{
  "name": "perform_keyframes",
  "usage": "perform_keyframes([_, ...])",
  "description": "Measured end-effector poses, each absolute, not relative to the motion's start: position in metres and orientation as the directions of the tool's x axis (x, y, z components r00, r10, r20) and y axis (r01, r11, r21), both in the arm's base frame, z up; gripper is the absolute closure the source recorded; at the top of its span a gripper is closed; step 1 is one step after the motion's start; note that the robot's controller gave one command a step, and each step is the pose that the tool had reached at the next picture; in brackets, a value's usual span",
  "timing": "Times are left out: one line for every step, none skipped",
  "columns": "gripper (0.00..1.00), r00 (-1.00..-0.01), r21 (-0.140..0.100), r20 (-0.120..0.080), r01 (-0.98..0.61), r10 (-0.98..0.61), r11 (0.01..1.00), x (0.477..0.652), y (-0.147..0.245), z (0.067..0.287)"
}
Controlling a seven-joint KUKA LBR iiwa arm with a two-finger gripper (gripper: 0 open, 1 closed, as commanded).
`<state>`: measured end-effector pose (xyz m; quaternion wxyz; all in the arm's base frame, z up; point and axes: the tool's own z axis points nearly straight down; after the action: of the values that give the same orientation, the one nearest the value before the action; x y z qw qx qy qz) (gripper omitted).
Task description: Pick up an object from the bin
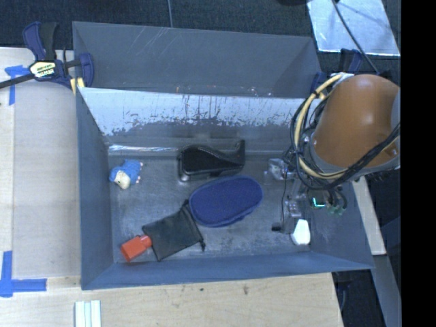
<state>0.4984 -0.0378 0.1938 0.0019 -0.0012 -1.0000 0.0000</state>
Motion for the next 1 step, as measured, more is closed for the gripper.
perform_keyframes([0.00,-0.898,-0.001,-0.001,-0.441,-0.441,0.898,0.5507,0.0393,0.0699])
